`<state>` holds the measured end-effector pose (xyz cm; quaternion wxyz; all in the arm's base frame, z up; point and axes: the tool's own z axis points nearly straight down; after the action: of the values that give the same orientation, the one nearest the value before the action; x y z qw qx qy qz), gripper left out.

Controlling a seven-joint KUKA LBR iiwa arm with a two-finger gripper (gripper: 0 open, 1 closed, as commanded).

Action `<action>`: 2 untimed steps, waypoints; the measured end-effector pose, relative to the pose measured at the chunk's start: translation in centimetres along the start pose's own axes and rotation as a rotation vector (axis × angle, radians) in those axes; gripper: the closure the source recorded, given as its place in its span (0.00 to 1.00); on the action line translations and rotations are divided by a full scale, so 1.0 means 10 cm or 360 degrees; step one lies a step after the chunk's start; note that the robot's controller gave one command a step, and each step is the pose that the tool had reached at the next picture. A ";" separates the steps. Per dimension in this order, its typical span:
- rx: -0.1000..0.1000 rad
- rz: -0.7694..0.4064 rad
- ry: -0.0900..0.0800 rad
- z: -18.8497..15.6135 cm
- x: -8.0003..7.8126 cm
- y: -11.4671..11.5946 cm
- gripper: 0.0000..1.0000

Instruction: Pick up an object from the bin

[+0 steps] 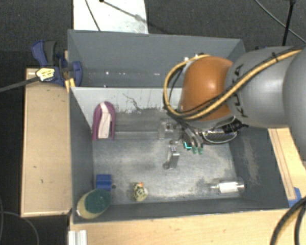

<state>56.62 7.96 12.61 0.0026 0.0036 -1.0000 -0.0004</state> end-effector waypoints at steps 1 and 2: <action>-0.0001 -0.0445 -0.0001 0.58 0.61 0.51 0.00; 0.0001 -0.1248 -0.0016 0.26 0.86 0.84 0.00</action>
Offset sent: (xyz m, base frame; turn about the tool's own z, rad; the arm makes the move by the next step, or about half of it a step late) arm -0.0596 0.0484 -0.0561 -0.2766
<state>47.93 16.29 10.09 -0.0025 0.3853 -0.9228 -0.0010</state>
